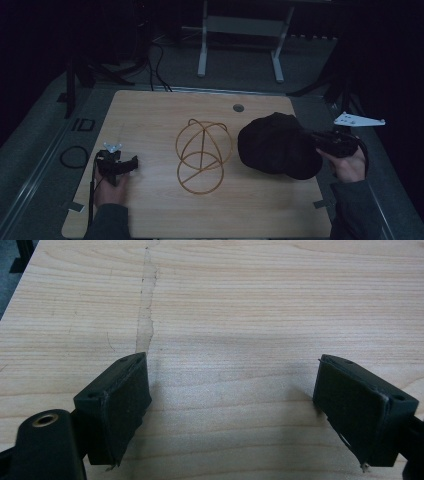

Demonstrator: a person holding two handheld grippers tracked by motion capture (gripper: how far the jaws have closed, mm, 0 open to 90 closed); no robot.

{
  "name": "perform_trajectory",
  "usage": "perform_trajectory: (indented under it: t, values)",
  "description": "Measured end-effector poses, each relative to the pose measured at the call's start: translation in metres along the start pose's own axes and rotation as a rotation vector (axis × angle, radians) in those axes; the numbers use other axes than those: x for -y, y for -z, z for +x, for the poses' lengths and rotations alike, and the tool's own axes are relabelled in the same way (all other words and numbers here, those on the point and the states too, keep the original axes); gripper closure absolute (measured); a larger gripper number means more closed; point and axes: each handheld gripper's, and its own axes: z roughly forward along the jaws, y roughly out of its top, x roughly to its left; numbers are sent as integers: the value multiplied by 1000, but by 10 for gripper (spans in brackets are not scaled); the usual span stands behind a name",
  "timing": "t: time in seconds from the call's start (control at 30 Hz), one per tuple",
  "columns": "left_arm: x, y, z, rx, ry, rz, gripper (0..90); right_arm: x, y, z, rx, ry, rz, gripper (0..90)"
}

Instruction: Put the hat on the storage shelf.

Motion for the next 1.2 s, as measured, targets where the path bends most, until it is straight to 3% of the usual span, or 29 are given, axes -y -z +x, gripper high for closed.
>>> perform_trajectory:
  t: [0.53,1.2]
  values:
    - [0,0,0,0,0,-1,147,-7,9,-2,4,-45,-49,872]
    - [0,0,0,-1,3,-4,147,-26,9,5,1,-41,-99,872]
